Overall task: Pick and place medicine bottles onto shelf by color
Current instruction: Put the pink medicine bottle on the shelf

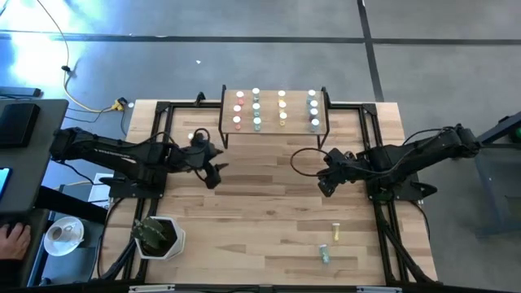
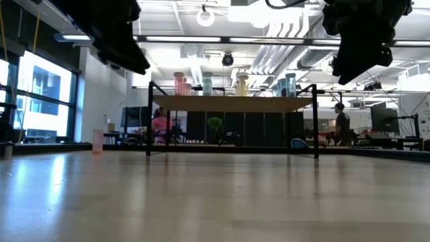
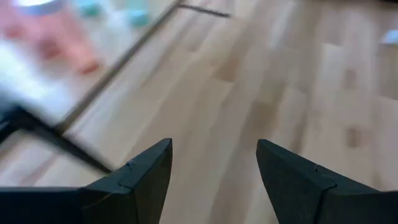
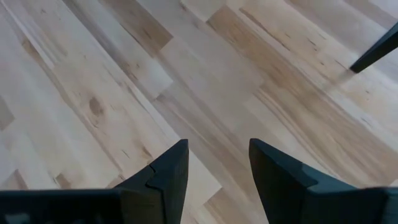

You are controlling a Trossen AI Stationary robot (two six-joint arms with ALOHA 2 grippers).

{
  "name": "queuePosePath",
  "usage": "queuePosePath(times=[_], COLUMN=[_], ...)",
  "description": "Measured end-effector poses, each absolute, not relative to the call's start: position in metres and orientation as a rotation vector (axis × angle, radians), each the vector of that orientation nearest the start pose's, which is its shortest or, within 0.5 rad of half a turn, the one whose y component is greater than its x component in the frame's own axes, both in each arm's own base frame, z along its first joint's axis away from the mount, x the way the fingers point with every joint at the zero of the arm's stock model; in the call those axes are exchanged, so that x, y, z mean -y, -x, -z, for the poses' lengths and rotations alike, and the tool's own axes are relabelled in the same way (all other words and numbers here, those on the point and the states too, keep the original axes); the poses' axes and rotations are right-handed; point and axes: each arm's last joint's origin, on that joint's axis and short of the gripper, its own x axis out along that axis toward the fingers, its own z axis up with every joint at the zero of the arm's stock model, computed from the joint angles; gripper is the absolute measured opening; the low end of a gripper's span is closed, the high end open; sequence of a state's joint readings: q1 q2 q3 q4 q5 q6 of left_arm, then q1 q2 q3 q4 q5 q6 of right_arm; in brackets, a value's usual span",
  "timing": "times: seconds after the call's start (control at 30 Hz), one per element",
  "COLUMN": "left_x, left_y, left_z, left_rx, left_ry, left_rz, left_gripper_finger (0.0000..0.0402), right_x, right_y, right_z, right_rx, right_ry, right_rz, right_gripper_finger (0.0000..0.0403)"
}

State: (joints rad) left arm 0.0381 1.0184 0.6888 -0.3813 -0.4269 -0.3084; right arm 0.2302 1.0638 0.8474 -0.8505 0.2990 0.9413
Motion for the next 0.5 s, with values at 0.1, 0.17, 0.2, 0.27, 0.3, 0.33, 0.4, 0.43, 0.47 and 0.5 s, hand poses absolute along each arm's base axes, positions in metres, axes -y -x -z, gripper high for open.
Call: queuePosePath(times=[0.1,0.17,0.2,0.27,0.3,0.33,0.4,0.43,0.47,0.5], left_x=[-0.022,-0.023,-0.023,-0.024,-0.024,-0.024,-0.025,-0.025,-0.025,-0.025], left_y=[-0.191,-0.184,-0.18,-0.174,-0.171,-0.168,-0.163,-0.161,-0.157,-0.155], left_z=[-0.243,-0.242,-0.241,-0.239,-0.238,-0.237,-0.235,-0.233,-0.232,-0.231], left_rx=[-0.664,-0.686,-0.701,-0.724,-0.733,-0.743,-0.755,-0.76,-0.766,-0.771], left_ry=[0.153,0.159,0.165,0.183,0.192,0.2,0.217,0.223,0.232,0.245], left_rz=[-0.667,-0.738,-0.767,-0.817,-0.844,-0.873,-0.937,-0.974,-1.01,-1.042], left_gripper_finger=[0.0225,0.0225,0.0225,0.0225,0.0225,0.0225,0.0225,0.0225,0.0225,0.0225], right_x=[-0.035,-0.034,-0.034,-0.034,-0.034,-0.034,-0.034,-0.034,-0.034,-0.034], right_y=[-0.187,-0.187,-0.187,-0.187,-0.187,-0.187,-0.187,-0.187,-0.187,-0.187], right_z=[-0.257,-0.257,-0.257,-0.257,-0.257,-0.257,-0.257,-0.257,-0.257,-0.257], right_rx=[-0.893,-0.889,-0.887,-0.884,-0.884,-0.884,-0.883,-0.881,-0.878,-0.874], right_ry=[-0.566,-0.558,-0.556,-0.553,-0.553,-0.553,-0.553,-0.551,-0.547,-0.544], right_rz=[0.539,0.544,0.547,0.551,0.551,0.551,0.551,0.554,0.558,0.563], right_gripper_finger=[0.0161,0.0161,0.0161,0.0161,0.0161,0.0161,0.0161,0.0161,0.0161,0.0161])
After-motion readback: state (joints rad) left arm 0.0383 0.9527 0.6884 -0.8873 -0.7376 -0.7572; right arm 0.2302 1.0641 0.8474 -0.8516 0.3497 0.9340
